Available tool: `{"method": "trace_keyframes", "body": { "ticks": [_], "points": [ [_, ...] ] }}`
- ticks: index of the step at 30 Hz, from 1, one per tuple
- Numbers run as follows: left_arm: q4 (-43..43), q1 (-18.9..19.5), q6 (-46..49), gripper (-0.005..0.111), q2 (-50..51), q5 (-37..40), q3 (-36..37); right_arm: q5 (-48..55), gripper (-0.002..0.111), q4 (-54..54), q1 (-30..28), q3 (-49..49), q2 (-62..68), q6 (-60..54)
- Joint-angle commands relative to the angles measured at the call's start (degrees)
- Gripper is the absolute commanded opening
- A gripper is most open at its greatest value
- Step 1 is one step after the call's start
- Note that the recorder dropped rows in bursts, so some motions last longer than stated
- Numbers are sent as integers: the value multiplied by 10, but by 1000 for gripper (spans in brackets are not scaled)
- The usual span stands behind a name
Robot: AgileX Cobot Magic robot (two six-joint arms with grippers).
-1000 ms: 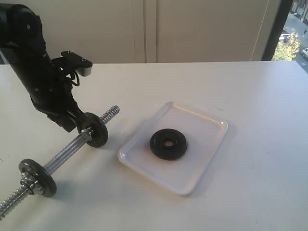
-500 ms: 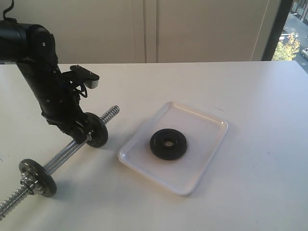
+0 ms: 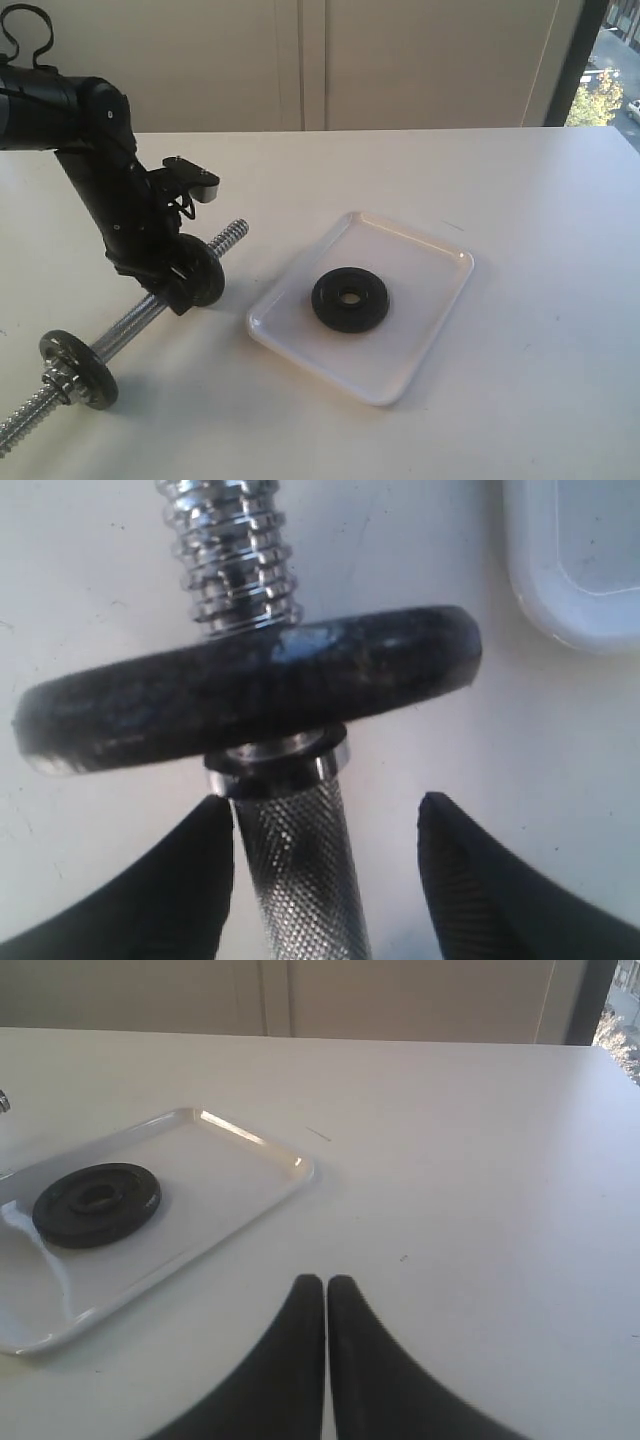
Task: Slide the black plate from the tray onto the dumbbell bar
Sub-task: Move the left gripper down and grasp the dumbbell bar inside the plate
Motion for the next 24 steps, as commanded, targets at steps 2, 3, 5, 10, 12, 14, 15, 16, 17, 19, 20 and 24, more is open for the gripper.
{"method": "trace_keyframes", "body": {
  "ticks": [2, 3, 5, 10, 12, 14, 15, 16, 17, 19, 20, 24],
  "points": [
    [-10, -2, 3, 59, 9, 3, -3, -8, 2, -5, 4, 1, -3, -6],
    [-10, -2, 3, 59, 11, 3, -3, -8, 2, -5, 4, 1, -3, -6],
    [-10, -2, 3, 59, 15, 3, -3, -9, 2, -5, 4, 1, -3, -6],
    [-10, -2, 3, 59, 17, 0, -3, -17, 2, -5, 4, 1, -3, -6],
    [-10, -2, 1, 59, 17, -8, -3, -19, 2, -5, 4, 1, -3, -6],
    [-10, -2, 1, 59, 17, -10, -3, -19, 2, -5, 4, 1, -3, -6],
    [-9, -2, 1, 58, 17, -9, -3, -20, 2, -6, 4, 1, -3, -6],
    [-9, -2, 1, 56, 17, -9, -3, -22, 2, -6, 4, 1, -3, -6],
    [-9, -2, 1, 49, 17, -11, -3, -34, 2, -28, 4, 1, -3, -6],
    [-9, -2, 1, 32, 17, -18, -3, -59, 2, -81, 4, 1, -3, -6],
    [-9, -2, 1, 20, 17, -21, -3, -68, 2, -99, 4, 1, -3, -6],
    [-8, -2, 7, 0, 17, -22, -3, -103, 2, -101, 4, 1, -3, -6]
  ]
}}
